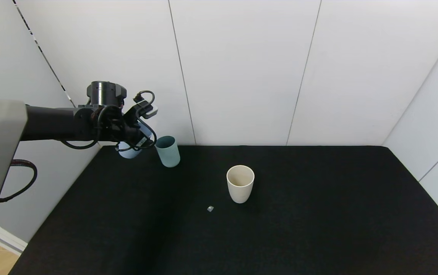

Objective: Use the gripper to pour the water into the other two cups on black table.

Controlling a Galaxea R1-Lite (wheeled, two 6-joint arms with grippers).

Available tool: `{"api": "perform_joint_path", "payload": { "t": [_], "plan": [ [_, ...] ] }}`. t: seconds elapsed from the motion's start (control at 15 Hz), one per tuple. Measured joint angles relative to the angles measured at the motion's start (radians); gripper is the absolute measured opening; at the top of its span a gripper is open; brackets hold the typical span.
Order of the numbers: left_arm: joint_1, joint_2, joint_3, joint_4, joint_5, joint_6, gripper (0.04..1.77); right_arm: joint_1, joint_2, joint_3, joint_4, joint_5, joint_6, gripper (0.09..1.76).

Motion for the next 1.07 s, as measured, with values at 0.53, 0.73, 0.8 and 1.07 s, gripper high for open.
{"api": "perform_joint_path", "payload": {
  "t": [0.53,0.73,0.8,1.07],
  "plan": [
    [-0.042,0.035,-0.031,-0.001,0.113,0.075,1.29,0.0,0.0,0.0,0.0,0.0,0.0,1.71],
    [-0.044,0.043,-0.037,-0.001,0.147,0.098,1.29,0.0,0.0,0.0,0.0,0.0,0.0,1.71],
    [-0.045,0.045,-0.037,-0.002,0.154,0.104,1.29,0.0,0.0,0.0,0.0,0.0,0.0,1.71],
    [-0.047,0.048,-0.037,-0.002,0.162,0.129,1.29,0.0,0.0,0.0,0.0,0.0,0.0,1.71]
  ]
}}
